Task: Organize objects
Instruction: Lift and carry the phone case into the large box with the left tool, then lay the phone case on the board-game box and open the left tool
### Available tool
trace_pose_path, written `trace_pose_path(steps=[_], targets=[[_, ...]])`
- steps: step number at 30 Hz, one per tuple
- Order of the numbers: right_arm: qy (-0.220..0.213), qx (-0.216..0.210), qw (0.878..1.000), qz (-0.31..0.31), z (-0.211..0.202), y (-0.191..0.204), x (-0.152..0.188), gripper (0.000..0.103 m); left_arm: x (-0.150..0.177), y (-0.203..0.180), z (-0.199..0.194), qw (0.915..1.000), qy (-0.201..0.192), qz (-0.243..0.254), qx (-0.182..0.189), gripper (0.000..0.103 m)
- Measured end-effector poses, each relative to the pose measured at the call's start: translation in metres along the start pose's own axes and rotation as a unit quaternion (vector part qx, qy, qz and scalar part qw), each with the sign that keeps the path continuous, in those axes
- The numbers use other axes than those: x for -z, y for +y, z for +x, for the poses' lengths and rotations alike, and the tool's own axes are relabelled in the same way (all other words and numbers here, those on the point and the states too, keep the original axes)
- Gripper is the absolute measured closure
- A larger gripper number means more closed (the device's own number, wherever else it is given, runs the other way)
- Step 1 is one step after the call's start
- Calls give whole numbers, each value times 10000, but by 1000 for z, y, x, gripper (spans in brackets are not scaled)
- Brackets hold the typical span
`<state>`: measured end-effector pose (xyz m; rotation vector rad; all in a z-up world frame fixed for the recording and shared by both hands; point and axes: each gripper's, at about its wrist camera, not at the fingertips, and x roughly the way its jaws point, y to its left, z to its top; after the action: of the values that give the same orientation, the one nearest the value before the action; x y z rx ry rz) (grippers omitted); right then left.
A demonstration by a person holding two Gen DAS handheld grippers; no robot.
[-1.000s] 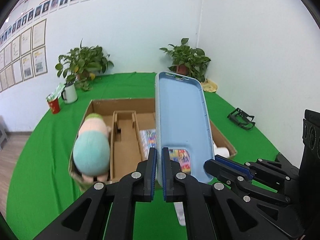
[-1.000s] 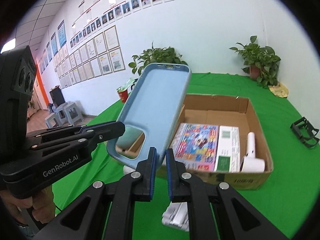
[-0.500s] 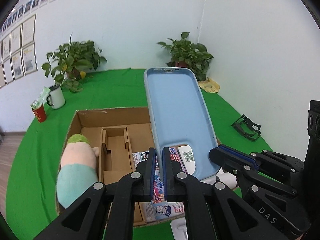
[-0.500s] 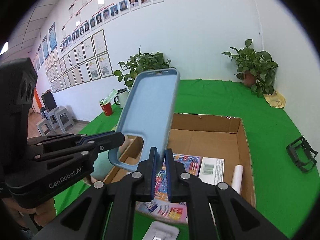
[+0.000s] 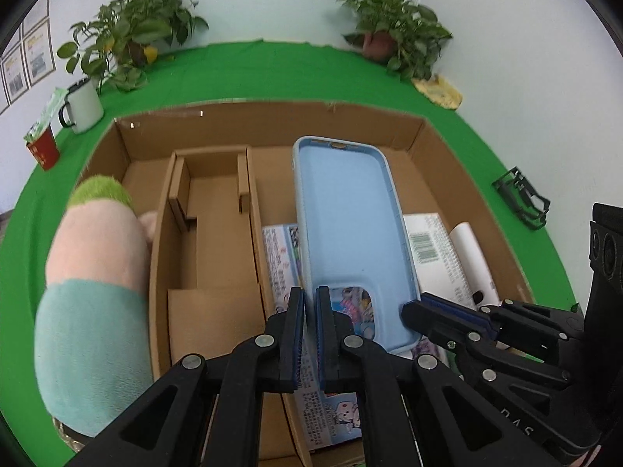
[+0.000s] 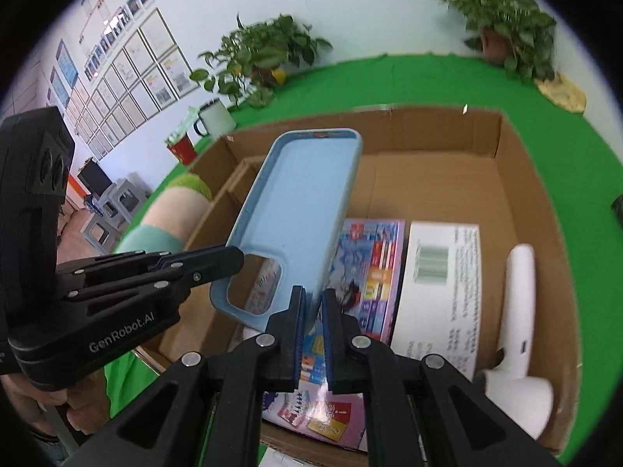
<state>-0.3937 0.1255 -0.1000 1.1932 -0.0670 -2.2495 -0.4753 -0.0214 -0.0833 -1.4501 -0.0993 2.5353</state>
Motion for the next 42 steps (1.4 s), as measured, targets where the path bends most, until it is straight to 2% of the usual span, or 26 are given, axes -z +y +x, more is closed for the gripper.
trace_pose_path(steps=[5,10,13,22,27,30,33,34,35,36,38,39,41,42], targets=[[360,-106,9992,169,20,-5,11,95,14,7,18,9998,201,-37,-76,100],[484,-86,9986,183,25,-8,14,95,16,8,18,9997,244,-39,-91,98],[516,-98,9985,156,24,-8,15,95,17,5,8,9997,206,-21,-95,94],[536,97,9985,-36,26,3,15,95,32,7,-27,9999,-38,-66,-125,93],[547,217,9982,-118,26,7,15,95,39,10,-47,9996,-257,9,-123,86],[537,268,9980,-189,25,9,15,95,42,8,-58,9988,-458,86,-119,68],[461,233,9986,-127,22,8,14,95,46,8,-77,9957,-908,82,-145,51],[396,184,9990,-119,20,8,14,93,48,7,-84,9941,-1057,95,-201,40],[339,138,9993,-118,17,9,14,86,49,7,-90,9924,-1189,110,-292,30],[262,116,9995,-134,13,10,14,78,51,7,-97,9900,-1332,134,-446,26],[72,70,9998,-196,3,13,16,24,54,6,-110,9855,-1551,184,-660,16],[-72,116,9996,-242,-4,14,18,17,56,6,-117,9835,-1652,201,-714,13],[-402,384,9978,-366,-22,16,25,17,61,5,-132,9767,-1952,192,-868,1],[-493,453,9970,-399,-29,16,28,17,64,4,-141,9720,-2149,182,-935,0]])
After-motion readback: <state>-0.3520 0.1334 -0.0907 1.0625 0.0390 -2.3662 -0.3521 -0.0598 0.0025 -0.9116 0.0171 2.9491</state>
